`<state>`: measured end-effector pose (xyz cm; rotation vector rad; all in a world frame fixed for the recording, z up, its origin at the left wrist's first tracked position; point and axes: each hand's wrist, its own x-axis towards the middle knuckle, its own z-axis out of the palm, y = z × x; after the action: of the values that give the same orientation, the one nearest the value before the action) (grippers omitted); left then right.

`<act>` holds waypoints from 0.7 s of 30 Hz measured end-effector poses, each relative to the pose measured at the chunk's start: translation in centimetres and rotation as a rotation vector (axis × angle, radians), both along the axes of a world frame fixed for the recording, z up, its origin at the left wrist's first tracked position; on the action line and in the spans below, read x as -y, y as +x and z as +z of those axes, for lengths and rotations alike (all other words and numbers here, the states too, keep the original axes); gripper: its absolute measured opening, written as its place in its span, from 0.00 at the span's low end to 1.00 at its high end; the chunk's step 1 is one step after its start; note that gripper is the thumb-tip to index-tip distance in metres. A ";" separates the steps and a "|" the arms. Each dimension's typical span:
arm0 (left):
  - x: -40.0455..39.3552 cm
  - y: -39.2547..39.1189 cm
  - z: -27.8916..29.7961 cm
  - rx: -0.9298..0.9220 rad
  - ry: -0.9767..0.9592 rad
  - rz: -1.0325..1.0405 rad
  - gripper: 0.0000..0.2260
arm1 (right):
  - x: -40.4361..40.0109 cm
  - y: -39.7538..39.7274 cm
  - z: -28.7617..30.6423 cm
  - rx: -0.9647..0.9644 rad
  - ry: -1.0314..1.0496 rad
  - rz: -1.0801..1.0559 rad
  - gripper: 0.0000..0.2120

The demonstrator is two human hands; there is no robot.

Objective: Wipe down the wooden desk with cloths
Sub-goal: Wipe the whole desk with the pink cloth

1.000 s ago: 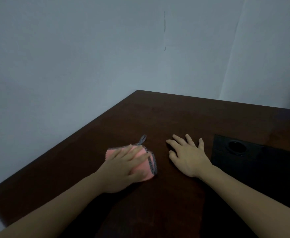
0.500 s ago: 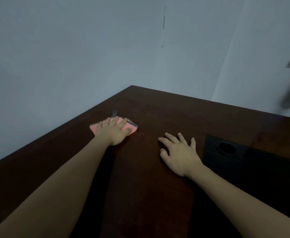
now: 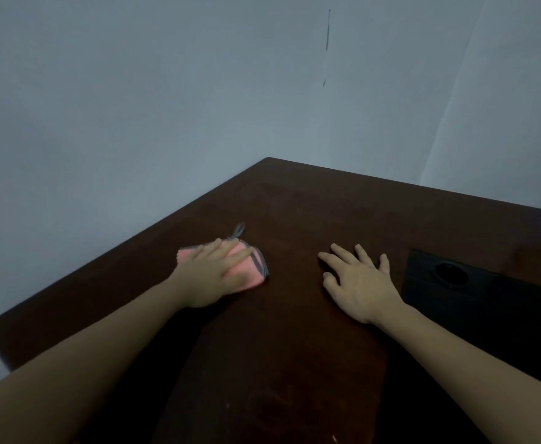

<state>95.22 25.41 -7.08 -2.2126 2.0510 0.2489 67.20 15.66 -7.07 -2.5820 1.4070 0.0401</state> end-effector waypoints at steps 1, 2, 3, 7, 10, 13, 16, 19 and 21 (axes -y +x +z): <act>1.7 0.7 -0.2 0.018 -0.016 0.055 0.42 | 0.0 0.0 0.0 -0.001 -0.003 -0.003 0.25; 3.3 1.3 -0.4 0.034 -0.028 0.111 0.38 | 0.0 -0.1 0.0 0.001 -0.003 -0.007 0.25; 5.0 1.5 -0.5 0.037 -0.044 0.163 0.34 | 0.0 -0.1 -0.1 0.001 -0.002 -0.006 0.25; 9.0 0.8 -0.5 -0.021 -0.046 0.319 0.31 | 0.0 -0.1 0.5 -0.048 -0.001 0.016 0.26; 8.0 -0.5 -0.2 -0.011 -0.029 0.258 0.30 | 0.8 0.5 1.8 -0.101 -0.035 0.053 0.26; 3.5 -1.9 0.0 0.012 -0.057 0.044 0.30 | 1.2 2.7 2.4 -0.011 0.013 0.060 0.26; -1.9 -1.6 -0.2 -0.016 -0.018 -0.091 0.34 | 1.2 5.5 2.0 0.070 0.062 0.081 0.25; -3.2 1.2 -0.3 -0.039 0.000 -0.023 0.35 | 0.8 7.5 1.0 0.048 0.020 0.135 0.25; -1.7 3.2 -0.3 -0.025 -0.008 0.039 0.37 | 0.6 8.0 0.3 0.043 -0.004 0.150 0.25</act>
<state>98.45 27.12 -7.38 -2.2674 2.0266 0.2743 75.22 15.10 -6.75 -2.6701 1.1986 0.0041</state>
